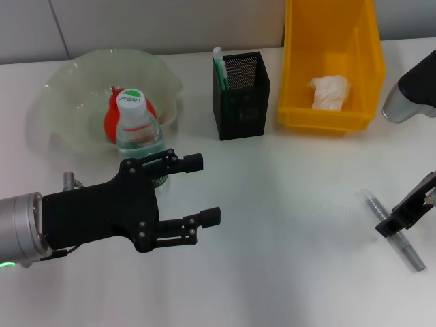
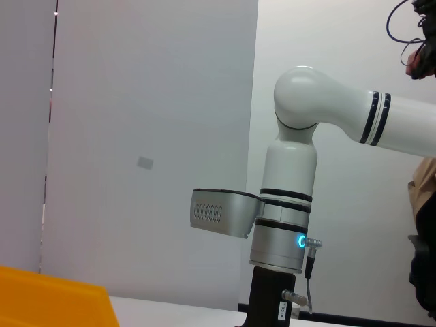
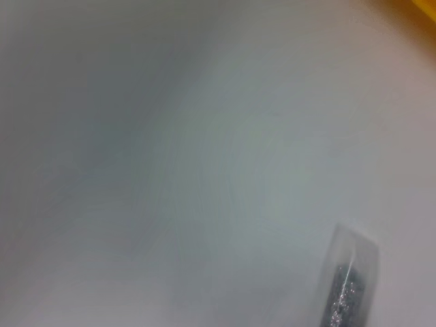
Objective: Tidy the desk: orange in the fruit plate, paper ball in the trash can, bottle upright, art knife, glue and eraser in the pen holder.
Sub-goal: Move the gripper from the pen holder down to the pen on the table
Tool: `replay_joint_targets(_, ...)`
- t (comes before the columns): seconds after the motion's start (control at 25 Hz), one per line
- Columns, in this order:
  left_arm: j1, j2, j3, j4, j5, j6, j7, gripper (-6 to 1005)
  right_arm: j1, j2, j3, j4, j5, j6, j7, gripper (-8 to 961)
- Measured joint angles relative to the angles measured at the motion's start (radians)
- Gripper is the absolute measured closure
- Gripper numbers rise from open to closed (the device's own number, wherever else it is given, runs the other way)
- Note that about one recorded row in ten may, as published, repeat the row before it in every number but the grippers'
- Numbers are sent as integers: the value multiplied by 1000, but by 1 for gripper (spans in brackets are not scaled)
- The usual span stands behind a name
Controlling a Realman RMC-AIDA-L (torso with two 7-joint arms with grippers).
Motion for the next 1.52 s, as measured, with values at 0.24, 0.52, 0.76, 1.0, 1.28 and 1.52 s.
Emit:
replay_joint_targets(0.24, 0, 0, 0, 0, 0, 0, 0, 189, 0, 0, 0, 1, 0, 0, 1, 480)
replay_joint_targets(0.52, -2, 0, 0, -11, 0, 1, 9, 189, 3, 0, 1, 15, 0, 2, 2, 483)
replay_joint_targets(0.76, -2, 0, 0, -11, -1, 3, 9, 189, 10, 0, 1, 33, -6, 13, 3, 486)
replay_joint_targets(1.0, -2, 0, 0, -11, -1, 3, 9, 189, 13, 0, 0, 33, -10, 17, 12, 518)
replay_joint_targets(1.28, -2, 0, 0, -11, -1, 1, 9, 189, 14, -1, -28, 35, -16, 25, 24, 566)
replay_joint_targets(1.52, -5, 0, 0, -11, -1, 0, 9, 189, 14, 0, -40, 35, -28, 28, 25, 599)
